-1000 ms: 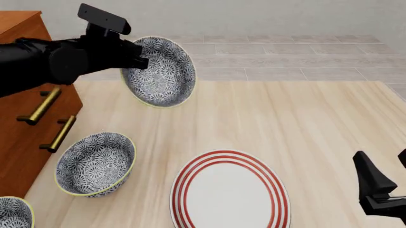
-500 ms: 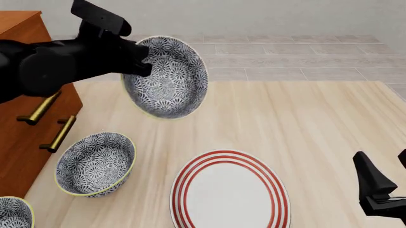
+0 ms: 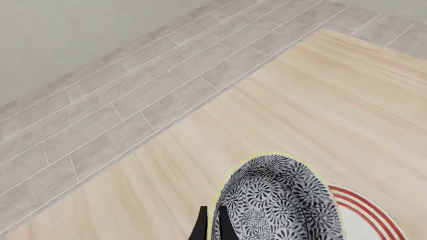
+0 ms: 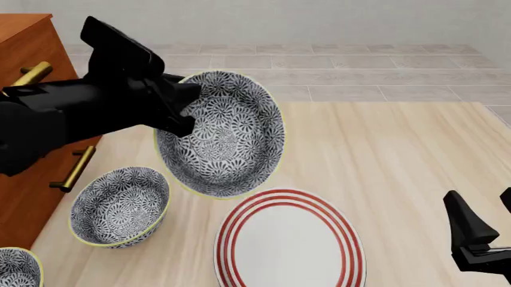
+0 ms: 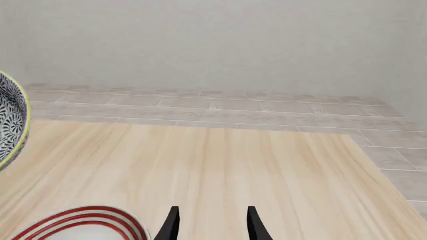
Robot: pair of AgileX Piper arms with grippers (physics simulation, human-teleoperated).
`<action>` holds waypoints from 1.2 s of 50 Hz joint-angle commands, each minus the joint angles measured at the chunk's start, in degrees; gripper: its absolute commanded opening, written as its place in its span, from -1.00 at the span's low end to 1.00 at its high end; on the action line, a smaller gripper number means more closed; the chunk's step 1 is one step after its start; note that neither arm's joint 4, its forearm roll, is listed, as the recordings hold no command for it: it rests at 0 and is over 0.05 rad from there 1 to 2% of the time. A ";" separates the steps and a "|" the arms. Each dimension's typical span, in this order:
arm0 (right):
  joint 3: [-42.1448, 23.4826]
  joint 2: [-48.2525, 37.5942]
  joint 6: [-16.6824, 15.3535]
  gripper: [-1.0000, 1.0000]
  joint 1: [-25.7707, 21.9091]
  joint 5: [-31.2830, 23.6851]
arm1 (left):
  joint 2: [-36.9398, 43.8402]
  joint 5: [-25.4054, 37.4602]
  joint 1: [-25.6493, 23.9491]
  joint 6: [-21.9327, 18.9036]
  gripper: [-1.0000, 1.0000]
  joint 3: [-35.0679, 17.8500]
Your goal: Pick up the bowl and put it in the front on the plate.
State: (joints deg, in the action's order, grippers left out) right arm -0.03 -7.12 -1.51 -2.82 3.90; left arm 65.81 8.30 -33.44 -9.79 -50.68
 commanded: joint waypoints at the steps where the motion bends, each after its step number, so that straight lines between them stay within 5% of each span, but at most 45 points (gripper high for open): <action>1: 0.00 0.27 -0.04 1.00 -0.03 -0.25 | -3.62 0.41 -3.89 1.50 -1.00 3.43; 18: -0.01 0.60 0.08 1.00 -0.20 -0.38 | -2.69 -4.17 -10.86 10.55 -1.00 9.38; 34: 0.00 0.43 0.00 1.00 -0.17 -0.24 | 1.31 -9.38 -12.25 13.90 -1.00 12.46; 42: 0.00 0.54 0.24 1.00 -0.17 -0.26 | 1.41 -11.81 -15.61 21.96 -1.00 14.29; 60: 0.00 0.86 0.52 1.00 -0.29 -0.49 | 5.28 -18.31 -16.14 25.99 -1.00 17.27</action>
State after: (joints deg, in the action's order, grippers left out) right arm -0.03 -6.58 -1.32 -3.01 3.61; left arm 69.25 -6.74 -48.80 13.67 -34.68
